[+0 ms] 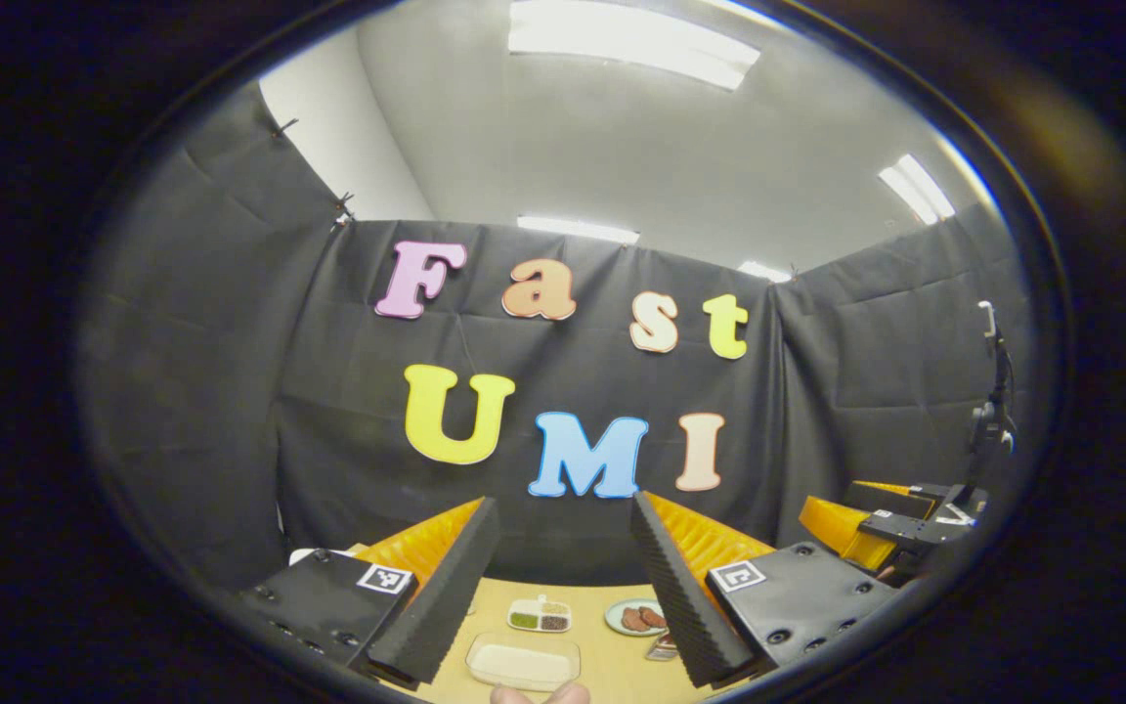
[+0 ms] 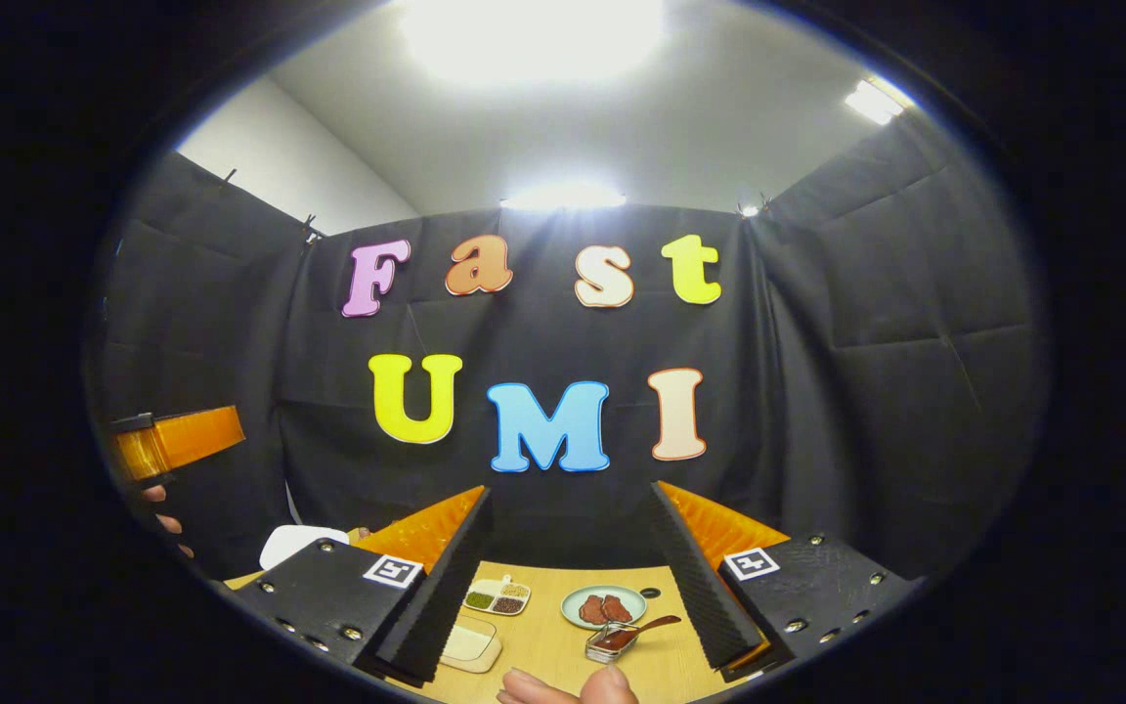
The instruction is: Close the left gripper, press the button to open the rice cooker; take a wooden spoon from the chopstick holder with the right hand, scoop a spoonful of rice and pour it into the rice cooker, then put the wooden spoon back into the chopstick holder.
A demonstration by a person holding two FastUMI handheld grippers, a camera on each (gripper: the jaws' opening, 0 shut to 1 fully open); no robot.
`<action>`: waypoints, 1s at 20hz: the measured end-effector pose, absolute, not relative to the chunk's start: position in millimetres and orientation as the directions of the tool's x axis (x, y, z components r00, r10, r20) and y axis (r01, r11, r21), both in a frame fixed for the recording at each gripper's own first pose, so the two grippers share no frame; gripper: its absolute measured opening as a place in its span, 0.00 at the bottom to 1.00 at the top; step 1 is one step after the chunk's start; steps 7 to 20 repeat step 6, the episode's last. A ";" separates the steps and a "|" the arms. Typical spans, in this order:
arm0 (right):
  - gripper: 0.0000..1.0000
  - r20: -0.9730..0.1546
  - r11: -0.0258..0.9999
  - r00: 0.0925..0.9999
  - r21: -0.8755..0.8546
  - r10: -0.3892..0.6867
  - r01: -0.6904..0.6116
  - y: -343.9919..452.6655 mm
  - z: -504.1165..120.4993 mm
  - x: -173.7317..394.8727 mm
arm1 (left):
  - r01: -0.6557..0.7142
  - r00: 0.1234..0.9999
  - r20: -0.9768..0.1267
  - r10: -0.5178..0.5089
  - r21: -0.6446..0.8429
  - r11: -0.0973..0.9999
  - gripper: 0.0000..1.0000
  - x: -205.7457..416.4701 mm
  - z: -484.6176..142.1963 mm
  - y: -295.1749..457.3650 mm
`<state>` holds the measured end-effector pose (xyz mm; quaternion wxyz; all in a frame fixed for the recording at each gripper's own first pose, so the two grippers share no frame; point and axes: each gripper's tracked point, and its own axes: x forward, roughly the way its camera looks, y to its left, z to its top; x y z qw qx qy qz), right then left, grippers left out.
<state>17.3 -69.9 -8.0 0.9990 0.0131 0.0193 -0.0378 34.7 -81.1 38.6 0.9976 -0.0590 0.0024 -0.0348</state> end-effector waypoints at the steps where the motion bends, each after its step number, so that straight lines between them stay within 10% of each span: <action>1: 0.96 -0.036 0.997 0.997 0.030 -0.072 0.073 -62.2 -6.3 14.3 | 0.078 0.997 0.000 -0.078 -0.124 0.989 0.96 33.1 35.5 -80.1; 20: 0.96 -0.011 0.996 0.996 -0.033 -0.089 0.089 -51.1 4.9 7.7 | 0.061 0.998 -0.008 -0.062 -0.141 0.988 0.93 28.3 28.9 -62.8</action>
